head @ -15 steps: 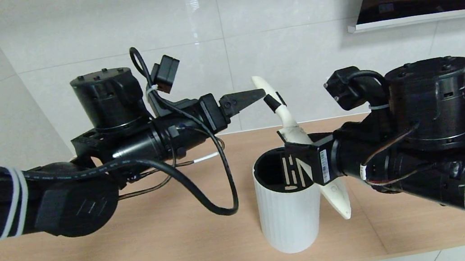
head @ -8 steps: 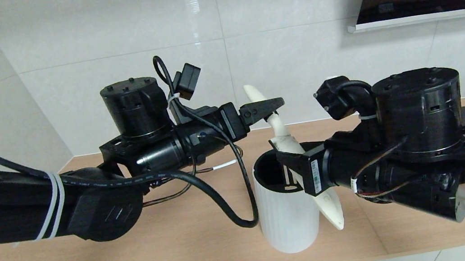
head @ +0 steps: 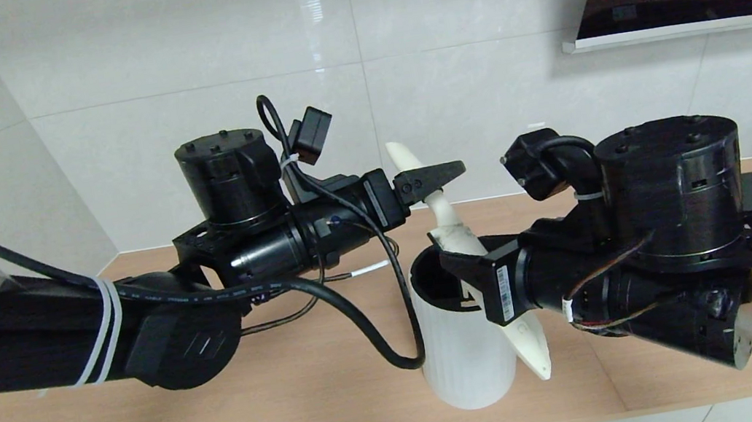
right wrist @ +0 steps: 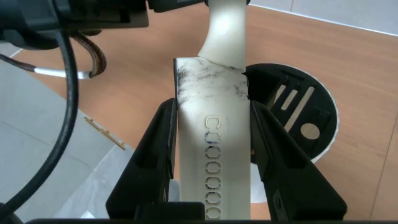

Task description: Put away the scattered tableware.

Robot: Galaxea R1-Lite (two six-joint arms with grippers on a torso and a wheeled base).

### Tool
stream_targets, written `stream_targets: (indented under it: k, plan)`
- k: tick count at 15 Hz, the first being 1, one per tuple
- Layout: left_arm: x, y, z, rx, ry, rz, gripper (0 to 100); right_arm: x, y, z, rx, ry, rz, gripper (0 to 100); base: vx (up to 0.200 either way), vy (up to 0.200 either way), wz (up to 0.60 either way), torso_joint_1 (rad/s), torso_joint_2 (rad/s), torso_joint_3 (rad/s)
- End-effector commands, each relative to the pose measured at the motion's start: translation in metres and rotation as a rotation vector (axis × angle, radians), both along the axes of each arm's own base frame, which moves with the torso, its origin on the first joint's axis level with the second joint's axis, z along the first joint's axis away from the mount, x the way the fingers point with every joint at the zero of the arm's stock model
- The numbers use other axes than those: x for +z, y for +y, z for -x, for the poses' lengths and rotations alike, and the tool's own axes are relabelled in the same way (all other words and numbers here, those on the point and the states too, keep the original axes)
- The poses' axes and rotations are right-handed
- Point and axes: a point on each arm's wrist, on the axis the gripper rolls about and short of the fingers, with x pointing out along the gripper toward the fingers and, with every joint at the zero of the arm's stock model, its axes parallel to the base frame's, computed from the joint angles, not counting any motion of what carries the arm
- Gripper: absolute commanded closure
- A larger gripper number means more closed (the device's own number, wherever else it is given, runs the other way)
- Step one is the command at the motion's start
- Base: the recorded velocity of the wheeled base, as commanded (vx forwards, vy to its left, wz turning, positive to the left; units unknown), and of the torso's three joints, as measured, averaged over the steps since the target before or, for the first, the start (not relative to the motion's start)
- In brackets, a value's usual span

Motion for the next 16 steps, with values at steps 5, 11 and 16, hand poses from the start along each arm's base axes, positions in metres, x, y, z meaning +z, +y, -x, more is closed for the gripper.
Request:
stream_targets:
  k: [5, 11, 16]
  plan:
    - [-0.0029, -0.0011, -0.0017, 0.000, 0.001, 0.000, 0, -0.0010, 0.0045, 0.0052, 0.020, 0.009, -0.007, 100, 0.000, 0.000, 0.00, 0.000, 0.00, 0.000]
    - [-0.0016, -0.0015, -0.0013, 0.001, -0.010, 0.009, 0, -0.0047, 0.0065, 0.0042, 0.021, 0.018, 0.002, 100, 0.000, 0.000, 0.00, 0.000, 0.00, 0.000]
    - [-0.0027, -0.0023, -0.0015, -0.002, -0.009, 0.006, 100, -0.0047, 0.0068, 0.0046, 0.022, 0.018, 0.002, 100, 0.000, 0.000, 0.00, 0.000, 0.00, 0.000]
